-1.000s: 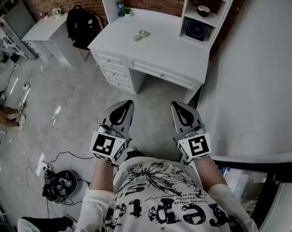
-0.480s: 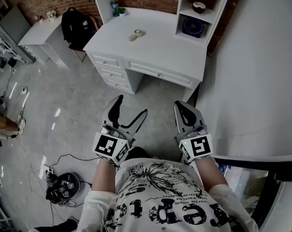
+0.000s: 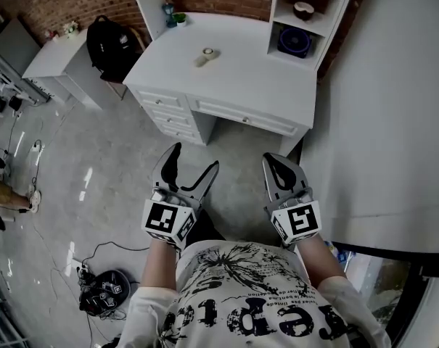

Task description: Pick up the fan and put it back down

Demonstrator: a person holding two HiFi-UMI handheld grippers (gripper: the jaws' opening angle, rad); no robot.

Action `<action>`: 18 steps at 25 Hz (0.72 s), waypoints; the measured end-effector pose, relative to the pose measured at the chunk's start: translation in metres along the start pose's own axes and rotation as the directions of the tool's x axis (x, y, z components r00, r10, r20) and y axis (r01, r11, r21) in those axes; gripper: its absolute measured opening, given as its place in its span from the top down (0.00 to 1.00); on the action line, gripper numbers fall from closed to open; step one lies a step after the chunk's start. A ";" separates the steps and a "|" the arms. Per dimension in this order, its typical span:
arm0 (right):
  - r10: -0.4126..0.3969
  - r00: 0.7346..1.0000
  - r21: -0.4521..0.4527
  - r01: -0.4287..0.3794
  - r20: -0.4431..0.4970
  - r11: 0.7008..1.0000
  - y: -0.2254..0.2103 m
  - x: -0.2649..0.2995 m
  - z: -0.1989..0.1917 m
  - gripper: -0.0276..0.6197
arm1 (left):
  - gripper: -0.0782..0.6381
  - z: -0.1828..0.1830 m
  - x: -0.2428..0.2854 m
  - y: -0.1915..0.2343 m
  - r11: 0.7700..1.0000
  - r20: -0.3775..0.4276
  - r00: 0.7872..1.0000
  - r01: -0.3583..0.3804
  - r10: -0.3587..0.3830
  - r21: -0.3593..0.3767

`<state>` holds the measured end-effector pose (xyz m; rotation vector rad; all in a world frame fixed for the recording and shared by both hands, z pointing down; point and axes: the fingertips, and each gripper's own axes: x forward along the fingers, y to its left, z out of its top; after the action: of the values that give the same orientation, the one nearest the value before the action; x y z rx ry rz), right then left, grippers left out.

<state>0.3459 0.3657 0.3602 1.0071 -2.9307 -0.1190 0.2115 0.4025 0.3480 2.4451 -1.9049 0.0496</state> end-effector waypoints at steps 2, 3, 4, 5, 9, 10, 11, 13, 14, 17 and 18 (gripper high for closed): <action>-0.015 1.000 -0.005 0.015 -0.007 1.000 0.000 0.026 -0.003 0.93 | 0.36 -0.002 0.013 0.025 1.000 -0.003 1.000 0.017 -0.017 -0.001; -0.022 1.000 -0.008 0.022 -0.010 1.000 0.000 0.041 -0.004 0.93 | 0.36 -0.003 0.021 0.039 1.000 -0.003 1.000 0.026 -0.026 -0.001; -0.030 0.999 -0.010 0.030 -0.012 0.999 -0.001 0.058 -0.005 0.93 | 0.36 -0.003 0.030 0.055 0.999 -0.002 0.999 0.034 -0.034 0.000; -0.040 0.999 -0.010 0.040 -0.014 0.999 -0.001 0.076 -0.006 0.93 | 0.36 -0.003 0.038 0.072 0.999 -0.001 0.999 0.041 -0.041 -0.001; -0.096 0.995 0.011 0.097 -0.035 0.995 0.003 0.154 -0.002 0.93 | 0.36 0.002 0.068 0.148 0.997 -0.015 0.997 0.077 -0.077 -0.023; -0.105 0.994 0.009 0.106 -0.037 0.994 0.003 0.175 0.001 0.93 | 0.36 0.004 0.076 0.168 0.996 -0.019 0.996 0.086 -0.086 -0.024; -0.114 0.993 0.004 0.114 -0.035 0.993 0.003 0.197 0.005 0.93 | 0.36 0.006 0.084 0.189 0.995 -0.020 0.995 0.094 -0.094 -0.020; -0.133 0.991 -0.005 0.133 -0.029 0.991 0.003 0.240 0.009 0.93 | 0.36 0.010 0.101 0.230 0.994 -0.021 0.994 0.111 -0.111 -0.006; -0.147 0.989 -0.005 0.147 -0.030 0.989 0.003 0.259 0.010 0.93 | 0.36 0.011 0.109 0.249 0.992 -0.023 0.992 0.123 -0.123 -0.002; -0.198 0.979 0.005 0.199 -0.047 0.980 0.000 0.311 0.008 0.93 | 0.36 0.007 0.132 0.298 0.987 -0.038 0.987 0.158 -0.158 0.001; -0.211 0.976 0.005 0.211 -0.051 0.977 -0.001 0.326 0.008 0.93 | 0.36 0.006 0.139 0.311 0.986 -0.043 0.985 0.169 -0.169 0.001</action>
<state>0.0887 0.1646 0.3565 1.3011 -2.7748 -0.0836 -0.0563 0.1916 0.3536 2.5759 -1.6760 0.0999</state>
